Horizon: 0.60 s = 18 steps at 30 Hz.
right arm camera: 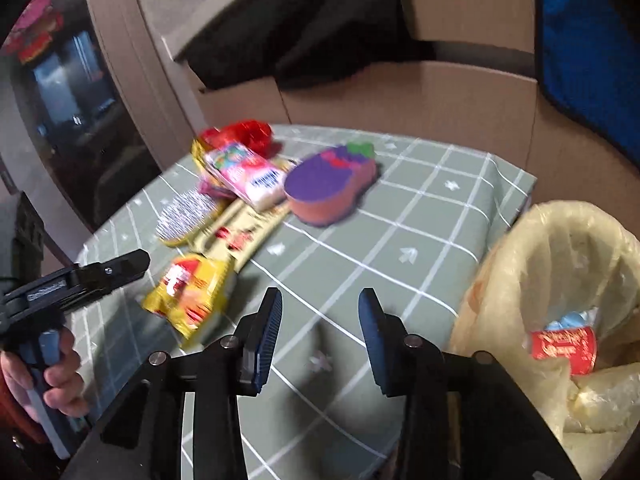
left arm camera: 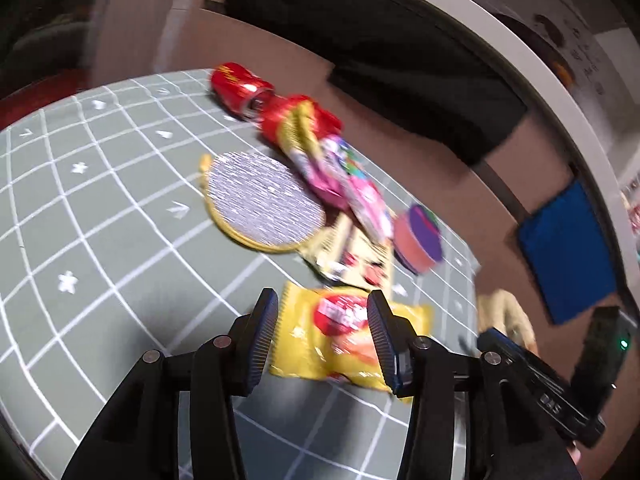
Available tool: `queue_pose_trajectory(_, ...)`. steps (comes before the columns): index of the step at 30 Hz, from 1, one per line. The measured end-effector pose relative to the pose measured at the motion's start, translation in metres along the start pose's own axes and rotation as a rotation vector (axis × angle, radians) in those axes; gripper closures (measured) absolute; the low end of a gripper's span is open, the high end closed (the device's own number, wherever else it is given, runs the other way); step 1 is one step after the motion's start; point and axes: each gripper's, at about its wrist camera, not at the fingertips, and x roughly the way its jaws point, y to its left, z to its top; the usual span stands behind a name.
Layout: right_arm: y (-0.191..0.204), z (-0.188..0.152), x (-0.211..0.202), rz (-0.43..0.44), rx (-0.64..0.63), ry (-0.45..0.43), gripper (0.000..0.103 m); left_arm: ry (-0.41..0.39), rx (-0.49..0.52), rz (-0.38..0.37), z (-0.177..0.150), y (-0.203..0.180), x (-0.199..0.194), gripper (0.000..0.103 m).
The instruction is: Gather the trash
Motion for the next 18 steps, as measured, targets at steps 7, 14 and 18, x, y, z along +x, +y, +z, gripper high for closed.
queue_pose_trajectory(7, 0.008, 0.012, 0.006, -0.009, -0.032, -0.018, 0.065, 0.133, 0.030, -0.012, 0.005, -0.001, 0.041, 0.055)
queue_pose_trajectory(14, -0.003, 0.069, 0.046, 0.003, 0.014, -0.021, 0.056, 0.143, 0.116, -0.039, -0.004, -0.016, 0.040, 0.055)
queue_pose_trajectory(18, -0.019, 0.091, 0.085, -0.021, 0.125, -0.006, 0.056, 0.161, 0.106, -0.069, -0.006, -0.014, 0.038, 0.055)
